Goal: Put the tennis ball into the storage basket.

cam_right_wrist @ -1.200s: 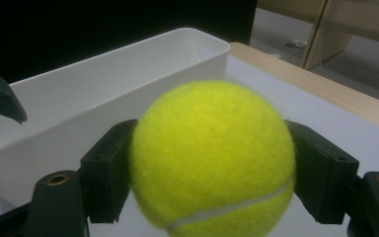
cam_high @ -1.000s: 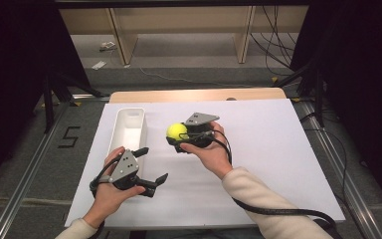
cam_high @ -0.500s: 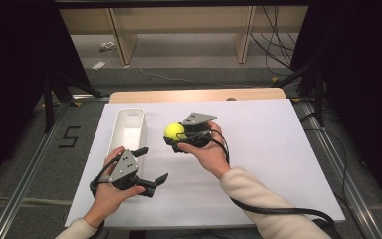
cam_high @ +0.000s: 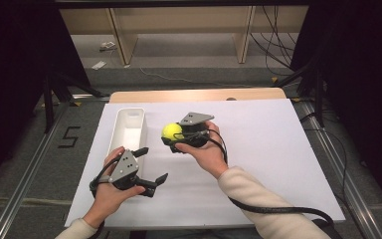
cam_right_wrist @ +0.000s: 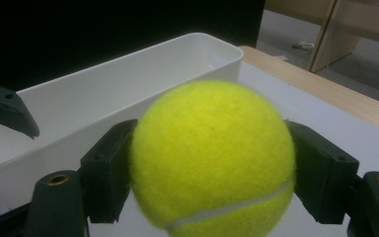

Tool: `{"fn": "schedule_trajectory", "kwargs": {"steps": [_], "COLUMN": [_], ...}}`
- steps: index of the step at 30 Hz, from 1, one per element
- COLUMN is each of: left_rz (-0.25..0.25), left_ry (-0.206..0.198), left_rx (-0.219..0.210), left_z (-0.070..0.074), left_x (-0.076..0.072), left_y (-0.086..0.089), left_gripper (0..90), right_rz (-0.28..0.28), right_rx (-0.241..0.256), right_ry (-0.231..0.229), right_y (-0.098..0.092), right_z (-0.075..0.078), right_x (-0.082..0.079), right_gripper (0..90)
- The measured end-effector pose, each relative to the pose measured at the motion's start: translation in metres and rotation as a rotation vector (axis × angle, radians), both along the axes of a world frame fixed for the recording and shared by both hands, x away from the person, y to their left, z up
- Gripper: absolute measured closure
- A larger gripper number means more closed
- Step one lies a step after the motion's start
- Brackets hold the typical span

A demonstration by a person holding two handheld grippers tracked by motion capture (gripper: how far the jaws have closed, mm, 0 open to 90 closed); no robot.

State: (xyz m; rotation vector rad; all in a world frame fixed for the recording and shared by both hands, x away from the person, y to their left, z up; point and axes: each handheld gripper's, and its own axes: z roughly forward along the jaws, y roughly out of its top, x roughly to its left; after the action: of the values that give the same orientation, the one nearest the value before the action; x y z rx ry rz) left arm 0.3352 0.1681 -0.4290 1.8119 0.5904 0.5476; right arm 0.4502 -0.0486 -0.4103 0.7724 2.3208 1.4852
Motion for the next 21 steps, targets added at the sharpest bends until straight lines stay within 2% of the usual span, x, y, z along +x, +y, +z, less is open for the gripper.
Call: {"fn": "schedule_trajectory", "kwargs": {"steps": [21], "left_rz": [-0.001], "left_ry": [-0.001], "left_rx": [-0.001], "left_z": [0.001], "left_x": [0.0], "left_y": [0.0], "left_gripper": [0.0], "right_rz": [0.022], "right_rx": [-0.006], "right_ry": [-0.006], "right_y": [0.011], "right_z": [0.002], "right_x": [0.0], "right_gripper": [26.7]}}
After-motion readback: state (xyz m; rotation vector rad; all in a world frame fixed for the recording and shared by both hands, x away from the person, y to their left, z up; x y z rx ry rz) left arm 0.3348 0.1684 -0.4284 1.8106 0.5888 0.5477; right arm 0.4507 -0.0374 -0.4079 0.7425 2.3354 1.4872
